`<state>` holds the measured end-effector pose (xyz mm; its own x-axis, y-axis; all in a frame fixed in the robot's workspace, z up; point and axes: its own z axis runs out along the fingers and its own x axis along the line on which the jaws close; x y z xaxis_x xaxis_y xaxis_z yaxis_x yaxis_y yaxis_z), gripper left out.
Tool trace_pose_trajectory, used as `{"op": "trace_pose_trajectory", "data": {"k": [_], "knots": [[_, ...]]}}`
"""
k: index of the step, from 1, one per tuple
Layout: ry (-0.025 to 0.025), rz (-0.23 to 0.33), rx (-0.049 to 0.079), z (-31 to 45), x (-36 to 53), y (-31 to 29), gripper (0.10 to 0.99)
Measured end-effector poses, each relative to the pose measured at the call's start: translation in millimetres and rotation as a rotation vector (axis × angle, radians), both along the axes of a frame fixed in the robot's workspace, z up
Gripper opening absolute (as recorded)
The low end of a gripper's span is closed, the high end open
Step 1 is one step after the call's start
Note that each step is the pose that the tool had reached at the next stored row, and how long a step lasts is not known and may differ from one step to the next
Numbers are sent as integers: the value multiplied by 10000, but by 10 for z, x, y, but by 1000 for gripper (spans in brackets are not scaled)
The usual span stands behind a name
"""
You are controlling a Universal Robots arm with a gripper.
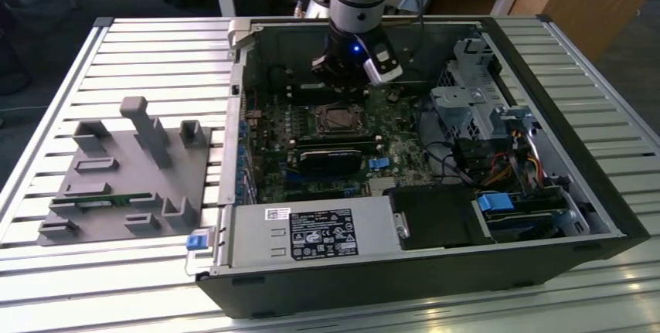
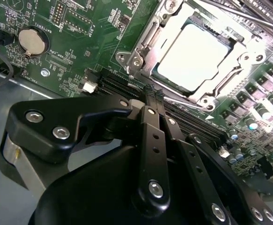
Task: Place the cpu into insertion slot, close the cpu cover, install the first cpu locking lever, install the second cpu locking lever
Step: 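Install the first cpu locking lever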
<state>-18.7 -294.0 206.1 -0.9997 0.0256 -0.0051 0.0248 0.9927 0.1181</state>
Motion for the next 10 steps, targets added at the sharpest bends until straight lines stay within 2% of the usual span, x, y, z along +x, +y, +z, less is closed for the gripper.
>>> {"op": "trace_pose_trajectory", "data": {"k": [10], "knots": [[1,0,-3,-41,18,0,106]]}}
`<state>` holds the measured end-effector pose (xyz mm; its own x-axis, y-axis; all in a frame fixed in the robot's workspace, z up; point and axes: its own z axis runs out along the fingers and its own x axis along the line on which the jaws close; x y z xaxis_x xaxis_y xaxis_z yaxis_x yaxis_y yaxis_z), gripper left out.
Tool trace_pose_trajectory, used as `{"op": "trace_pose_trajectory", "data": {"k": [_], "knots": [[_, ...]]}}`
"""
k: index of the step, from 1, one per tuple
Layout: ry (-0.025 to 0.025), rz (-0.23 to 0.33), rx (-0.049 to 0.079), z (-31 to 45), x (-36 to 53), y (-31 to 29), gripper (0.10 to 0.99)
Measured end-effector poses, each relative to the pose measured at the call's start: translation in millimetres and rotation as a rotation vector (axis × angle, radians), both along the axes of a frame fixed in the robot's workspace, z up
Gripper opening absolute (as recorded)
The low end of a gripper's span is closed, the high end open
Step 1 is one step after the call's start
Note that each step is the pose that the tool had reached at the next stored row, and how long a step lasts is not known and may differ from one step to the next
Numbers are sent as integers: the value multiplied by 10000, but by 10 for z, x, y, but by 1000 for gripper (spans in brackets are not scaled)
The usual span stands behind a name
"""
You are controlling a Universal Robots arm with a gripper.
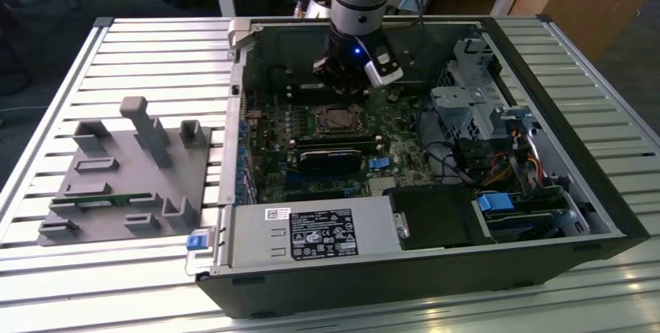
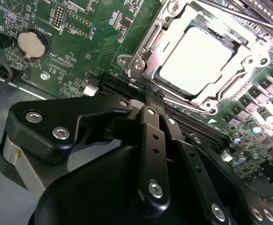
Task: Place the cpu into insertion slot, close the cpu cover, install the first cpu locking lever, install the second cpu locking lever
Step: 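Install the first cpu locking lever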
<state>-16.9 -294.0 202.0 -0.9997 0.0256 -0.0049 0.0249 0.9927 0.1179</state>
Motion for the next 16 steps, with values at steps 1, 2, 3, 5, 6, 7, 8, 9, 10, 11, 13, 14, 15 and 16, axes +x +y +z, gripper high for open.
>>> {"op": "trace_pose_trajectory", "data": {"k": [1,2,3,5,6,7,8,9,10,11,13,14,15,16], "knots": [[0,0,2,-3,1,0,106],[0,0,2,-7,3,0,106],[1,-1,2,-11,3,0,106],[2,0,1,-18,5,0,106],[3,0,-1,-21,4,0,106],[4,-1,-7,-21,5,0,106],[4,0,-11,-22,5,0,106],[4,0,-11,-22,5,0,106],[3,1,-11,-22,5,0,106],[2,0,-9,-21,5,0,106],[1,0,-7,-18,5,1,106],[1,0,-8,-15,5,1,106],[1,0,-8,-15,5,1,106],[2,0,-11,-14,5,0,106]]}}
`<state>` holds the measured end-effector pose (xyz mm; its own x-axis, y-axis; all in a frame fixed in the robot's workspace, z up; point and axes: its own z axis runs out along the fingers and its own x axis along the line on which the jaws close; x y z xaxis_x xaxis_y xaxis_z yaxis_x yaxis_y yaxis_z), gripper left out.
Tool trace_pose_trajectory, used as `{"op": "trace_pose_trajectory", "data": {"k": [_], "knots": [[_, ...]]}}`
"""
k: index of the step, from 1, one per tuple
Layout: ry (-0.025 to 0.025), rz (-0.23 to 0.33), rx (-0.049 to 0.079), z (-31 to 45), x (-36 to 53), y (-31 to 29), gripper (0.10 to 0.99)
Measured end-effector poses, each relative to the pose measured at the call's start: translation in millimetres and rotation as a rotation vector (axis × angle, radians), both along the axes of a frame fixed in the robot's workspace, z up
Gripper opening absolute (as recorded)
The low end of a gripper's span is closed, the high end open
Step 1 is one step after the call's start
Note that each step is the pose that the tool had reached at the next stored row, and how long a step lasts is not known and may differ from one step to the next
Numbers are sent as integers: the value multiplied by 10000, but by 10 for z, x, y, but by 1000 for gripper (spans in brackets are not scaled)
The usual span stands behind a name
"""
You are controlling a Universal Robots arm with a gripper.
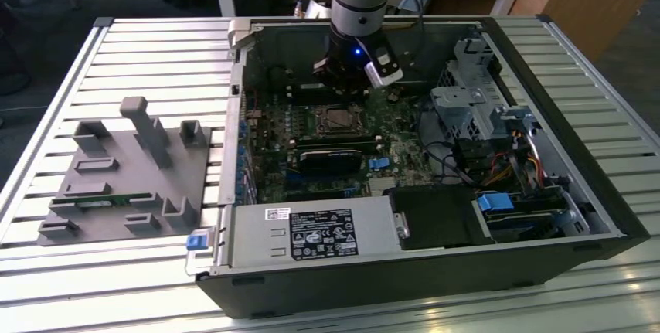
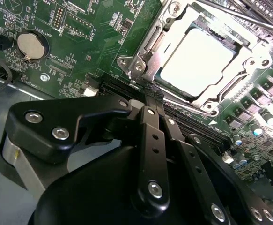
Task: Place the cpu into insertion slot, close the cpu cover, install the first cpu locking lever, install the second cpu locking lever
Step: 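Install the first cpu locking lever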
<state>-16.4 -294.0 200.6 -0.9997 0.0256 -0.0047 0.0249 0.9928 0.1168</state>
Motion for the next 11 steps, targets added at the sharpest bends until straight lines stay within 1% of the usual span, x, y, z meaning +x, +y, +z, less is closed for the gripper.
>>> {"op": "trace_pose_trajectory", "data": {"k": [5,6,9,11], "knots": [[-2,0,-7,6,0,0,106],[-1,-1,-34,6,0,1,106],[0,0,-207,1,0,0,106],[0,0,-294,-8,0,1,106]]}}
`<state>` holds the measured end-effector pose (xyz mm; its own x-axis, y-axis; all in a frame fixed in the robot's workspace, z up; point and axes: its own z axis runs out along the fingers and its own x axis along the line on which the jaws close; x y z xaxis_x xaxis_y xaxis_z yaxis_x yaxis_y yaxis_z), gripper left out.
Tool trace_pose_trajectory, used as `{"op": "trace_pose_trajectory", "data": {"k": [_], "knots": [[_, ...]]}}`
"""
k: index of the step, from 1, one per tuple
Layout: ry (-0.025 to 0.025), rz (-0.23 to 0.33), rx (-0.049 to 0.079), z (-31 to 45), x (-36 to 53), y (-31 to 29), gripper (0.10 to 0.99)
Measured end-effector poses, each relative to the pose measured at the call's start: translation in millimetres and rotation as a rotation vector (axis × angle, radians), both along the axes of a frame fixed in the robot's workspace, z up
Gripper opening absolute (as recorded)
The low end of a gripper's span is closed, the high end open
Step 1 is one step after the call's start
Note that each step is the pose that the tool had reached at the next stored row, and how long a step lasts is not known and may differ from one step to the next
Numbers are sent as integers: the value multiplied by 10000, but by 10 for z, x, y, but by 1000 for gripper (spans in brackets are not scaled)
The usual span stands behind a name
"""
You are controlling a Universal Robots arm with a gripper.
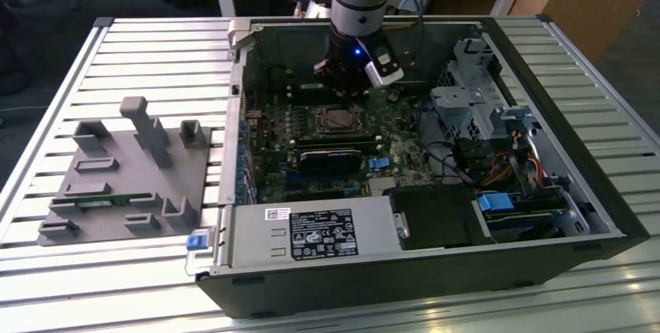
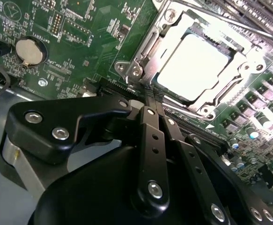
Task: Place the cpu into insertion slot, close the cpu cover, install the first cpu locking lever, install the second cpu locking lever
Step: 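Install the first cpu locking lever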
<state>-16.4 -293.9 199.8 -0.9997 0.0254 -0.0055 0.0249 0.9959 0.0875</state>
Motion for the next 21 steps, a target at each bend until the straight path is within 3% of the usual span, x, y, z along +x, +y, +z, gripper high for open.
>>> {"op": "trace_pose_trajectory", "data": {"k": [4,12,21], "knots": [[5,1,-107,-16,0,4,106],[2,0,-102,-40,4,17,106],[0,1,-98,85,4,13,106]]}}
